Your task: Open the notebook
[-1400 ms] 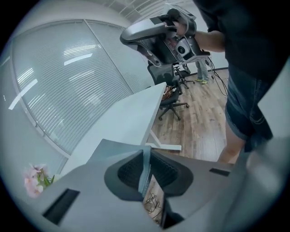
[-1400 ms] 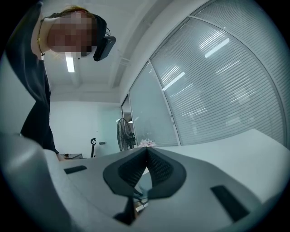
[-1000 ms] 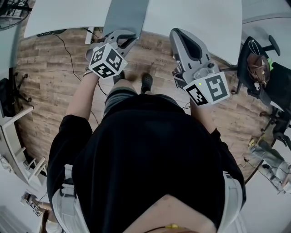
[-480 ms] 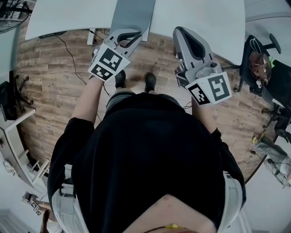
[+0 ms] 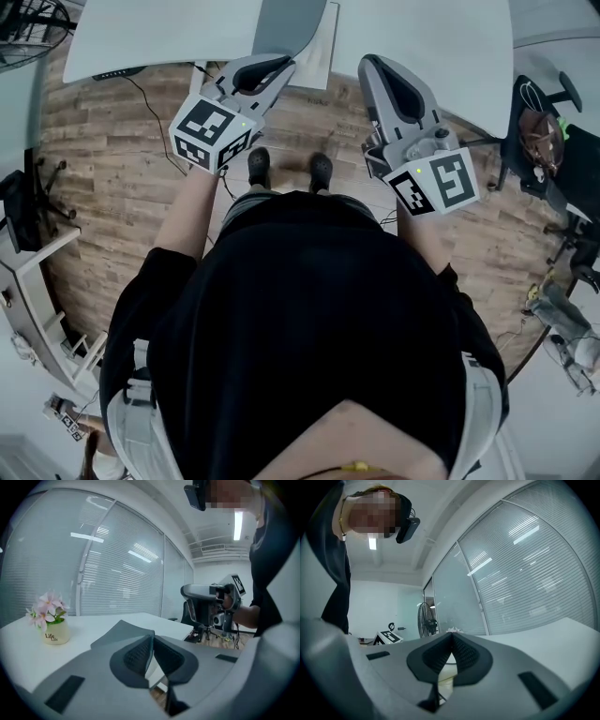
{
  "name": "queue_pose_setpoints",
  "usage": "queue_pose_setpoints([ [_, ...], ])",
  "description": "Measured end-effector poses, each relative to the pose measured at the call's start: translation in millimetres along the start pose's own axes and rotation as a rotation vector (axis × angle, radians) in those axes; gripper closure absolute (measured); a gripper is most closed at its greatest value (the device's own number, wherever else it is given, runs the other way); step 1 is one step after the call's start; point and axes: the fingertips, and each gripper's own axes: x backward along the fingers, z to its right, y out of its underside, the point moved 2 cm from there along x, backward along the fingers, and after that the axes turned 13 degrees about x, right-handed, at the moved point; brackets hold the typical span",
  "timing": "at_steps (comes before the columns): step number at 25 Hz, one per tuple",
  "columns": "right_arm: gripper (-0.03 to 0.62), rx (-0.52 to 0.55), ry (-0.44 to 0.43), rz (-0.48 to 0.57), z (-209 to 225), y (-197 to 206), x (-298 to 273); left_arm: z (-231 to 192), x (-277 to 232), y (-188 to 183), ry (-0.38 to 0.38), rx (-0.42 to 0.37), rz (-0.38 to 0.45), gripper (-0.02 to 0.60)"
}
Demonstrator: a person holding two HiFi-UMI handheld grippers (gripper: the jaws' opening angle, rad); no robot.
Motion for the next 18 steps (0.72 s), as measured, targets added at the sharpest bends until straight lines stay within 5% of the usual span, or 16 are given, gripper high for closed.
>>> queue_pose_setpoints([
  [12, 0.589, 0.03, -0.011, 0.0, -37, -7, -36, -30, 50, -26, 0.029, 0.271, 0.215, 0.548],
  [18, 0.589, 0.043, -0.022, 0.008, -48, -11, -46, -40, 67, -25, 0.012, 0.314, 0.26, 0.551],
])
